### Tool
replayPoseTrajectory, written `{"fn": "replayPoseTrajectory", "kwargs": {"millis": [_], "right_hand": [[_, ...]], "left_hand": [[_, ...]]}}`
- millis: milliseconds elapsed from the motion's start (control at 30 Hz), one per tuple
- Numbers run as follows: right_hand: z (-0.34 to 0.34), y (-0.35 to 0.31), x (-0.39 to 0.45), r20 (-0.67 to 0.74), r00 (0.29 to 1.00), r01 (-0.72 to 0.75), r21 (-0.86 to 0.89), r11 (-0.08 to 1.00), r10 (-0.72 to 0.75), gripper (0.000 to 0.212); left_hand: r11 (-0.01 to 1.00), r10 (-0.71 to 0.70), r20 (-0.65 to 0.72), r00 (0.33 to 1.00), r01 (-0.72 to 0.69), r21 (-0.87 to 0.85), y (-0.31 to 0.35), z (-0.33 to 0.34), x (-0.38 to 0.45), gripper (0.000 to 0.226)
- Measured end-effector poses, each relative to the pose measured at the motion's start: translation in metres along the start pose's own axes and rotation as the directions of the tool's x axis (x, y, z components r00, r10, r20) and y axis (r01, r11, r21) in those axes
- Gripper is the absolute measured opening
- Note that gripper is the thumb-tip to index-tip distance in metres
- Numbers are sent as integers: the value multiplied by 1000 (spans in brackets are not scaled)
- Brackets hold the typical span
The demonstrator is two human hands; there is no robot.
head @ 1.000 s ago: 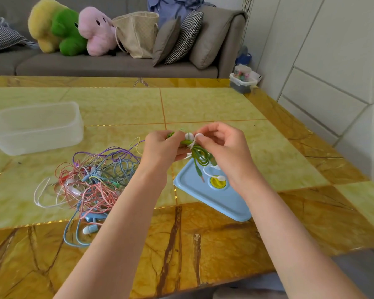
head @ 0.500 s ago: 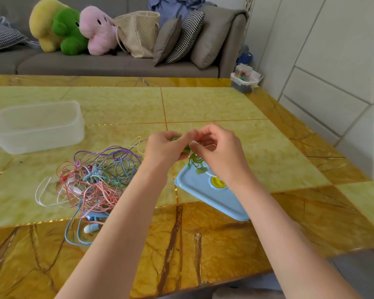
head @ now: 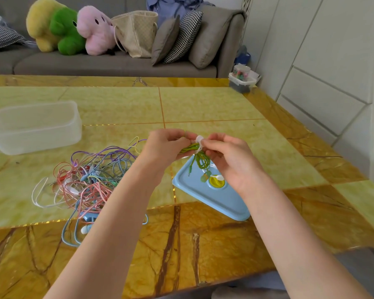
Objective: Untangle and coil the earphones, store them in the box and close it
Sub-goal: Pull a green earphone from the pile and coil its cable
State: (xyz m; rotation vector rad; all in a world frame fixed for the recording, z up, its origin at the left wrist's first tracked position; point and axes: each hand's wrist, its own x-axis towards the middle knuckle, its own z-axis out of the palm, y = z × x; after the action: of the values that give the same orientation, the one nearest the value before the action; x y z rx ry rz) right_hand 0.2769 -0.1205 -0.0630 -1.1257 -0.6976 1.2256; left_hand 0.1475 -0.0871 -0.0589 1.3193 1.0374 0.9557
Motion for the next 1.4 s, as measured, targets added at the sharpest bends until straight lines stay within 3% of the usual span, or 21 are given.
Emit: {"fn": "replayPoseTrajectory", "kwargs": {"millis": [67, 167, 267, 367, 467, 567, 733, 900, 1000, 1133, 1233, 1300, 1400], "right_hand": [[-2, 0, 0, 6, 1000, 17, -31, 999, -17, 16], [-1, 2, 0, 16, 994, 113, -230, 967, -112, 15], [2, 3, 0, 46, 974, 218, -470, 856, -223, 13], [3, 4, 1, 70, 959, 265, -558, 786, -274, 13], [4, 4, 3, 69, 954, 267, -635, 725, -292, 8], [4, 3, 3, 129, 973, 228, -663, 713, -192, 4], [4, 1, 0, 108, 979, 202, -571, 796, -171, 9], [3, 1, 0, -32, 998, 53, -239, 970, -63, 7], [1, -2, 1, -51, 999, -11, -119, 993, 5, 8], [-7, -8, 4, -75, 996, 35, -129, 991, -45, 11], [-11, -9, 4, -123, 989, 76, -87, 993, -86, 13], [-11, -8, 4, -124, 989, 80, -29, 996, -83, 12], [-5, -7, 2, -41, 998, 42, 27, 999, -41, 11]], "left_hand": [[999, -13, 19, 1000, 14, -42, 0, 0, 0, 23], [999, -28, 6, 1000, 28, -40, -2, 2, 0, 17], [999, -38, 5, 999, 38, 5, -5, 2, 1, 18], [997, -61, -18, 998, 62, 37, -6, 0, 2, 15], [997, -43, -61, 997, 46, 54, -6, 2, 2, 14], [991, 4, -107, 994, 11, 136, -6, -2, 4, 16], [991, 29, -133, 991, -11, 131, -5, -2, 5, 13], [998, 35, -119, 992, -27, 64, -5, 0, 7, 11], [999, 28, -80, 996, -24, 46, -4, -2, 5, 10], [986, -60, 135, 989, 80, -148, 3, -13, -1, 12], [963, -91, 83, 992, 109, -246, 3, -20, -2, 12], [980, -81, 32, 996, 86, -182, 0, -17, -1, 12], [992, 22, 72, 997, -31, 124, -4, 4, -2, 23]]}}
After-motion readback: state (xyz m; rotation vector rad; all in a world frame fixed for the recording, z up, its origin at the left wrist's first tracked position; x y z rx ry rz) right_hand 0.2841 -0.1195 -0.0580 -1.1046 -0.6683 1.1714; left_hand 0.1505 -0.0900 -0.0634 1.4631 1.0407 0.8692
